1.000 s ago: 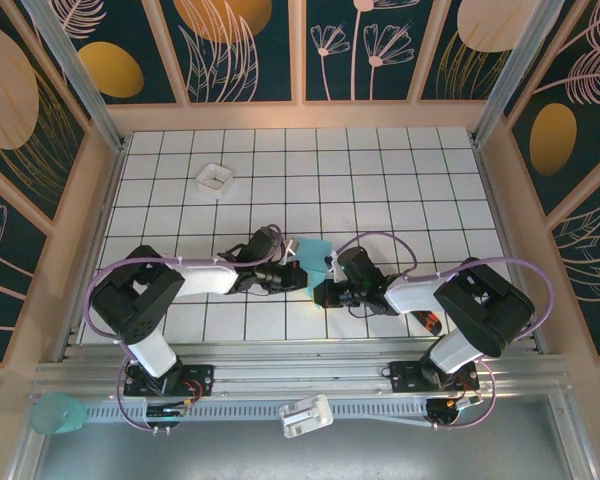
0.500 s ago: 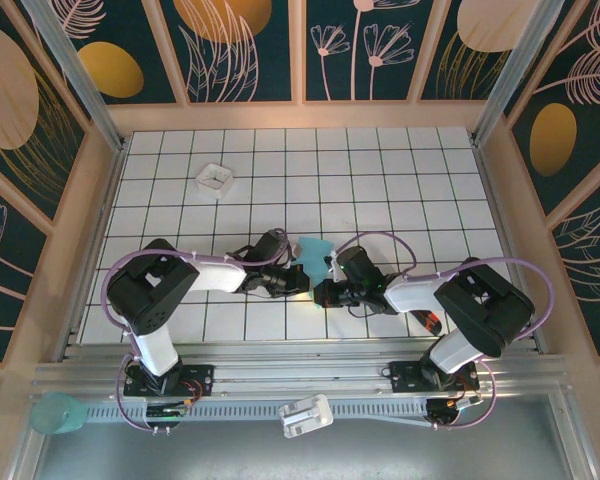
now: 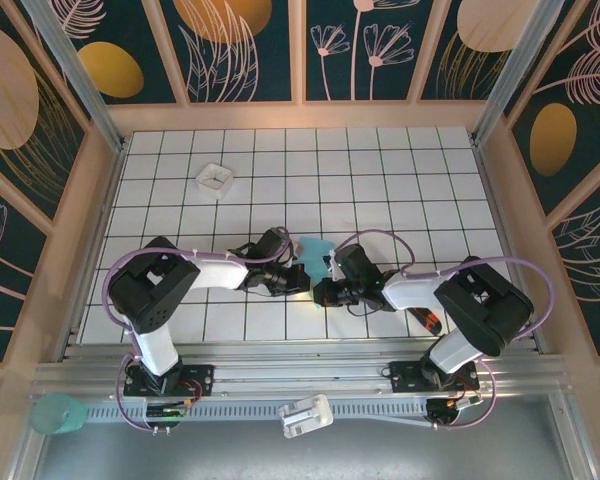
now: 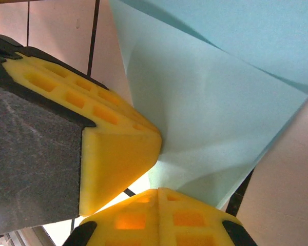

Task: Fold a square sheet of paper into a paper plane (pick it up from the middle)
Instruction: Third fold the triangle at the center of the table.

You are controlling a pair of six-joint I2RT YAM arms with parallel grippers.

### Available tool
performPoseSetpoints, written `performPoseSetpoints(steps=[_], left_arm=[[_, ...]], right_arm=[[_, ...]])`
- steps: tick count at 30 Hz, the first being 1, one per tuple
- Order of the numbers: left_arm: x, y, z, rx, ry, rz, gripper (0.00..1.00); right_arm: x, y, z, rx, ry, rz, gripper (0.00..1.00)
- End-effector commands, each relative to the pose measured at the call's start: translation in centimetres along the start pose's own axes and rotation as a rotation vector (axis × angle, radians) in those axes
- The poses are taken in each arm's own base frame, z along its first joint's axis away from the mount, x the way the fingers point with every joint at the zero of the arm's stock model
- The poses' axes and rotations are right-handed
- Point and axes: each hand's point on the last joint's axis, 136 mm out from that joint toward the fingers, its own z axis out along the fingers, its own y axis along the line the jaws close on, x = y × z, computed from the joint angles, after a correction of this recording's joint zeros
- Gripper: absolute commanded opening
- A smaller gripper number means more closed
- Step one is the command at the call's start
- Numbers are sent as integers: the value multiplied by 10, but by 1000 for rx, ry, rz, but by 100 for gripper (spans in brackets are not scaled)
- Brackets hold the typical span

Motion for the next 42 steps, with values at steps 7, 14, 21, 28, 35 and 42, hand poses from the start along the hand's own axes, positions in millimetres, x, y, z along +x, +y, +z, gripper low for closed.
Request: performPoseSetpoints(steps=[7,14,21,28,35,42], left_arm=[[-24,45,-4,-178,-63,-27,0],[-37,51,-7,-195,-79,-22,0],[-49,62,-14,-198,-101,-32,0],[-64,73,-19,-199,-124,-52,0],[-81,75,-26,-168,-160,-80,0],[-93,89,-31,-212,-194,-90,0]], right_arm=[[73,-81,-6,320,223,112,0],[74,-83,-6,322,222,115,0],[74,-83,-6,321,221,116,0],[73,-83,-6,324,217,114,0],[74,-83,-7,326,216,115,0],[74,-84,-8,329,213,114,0]])
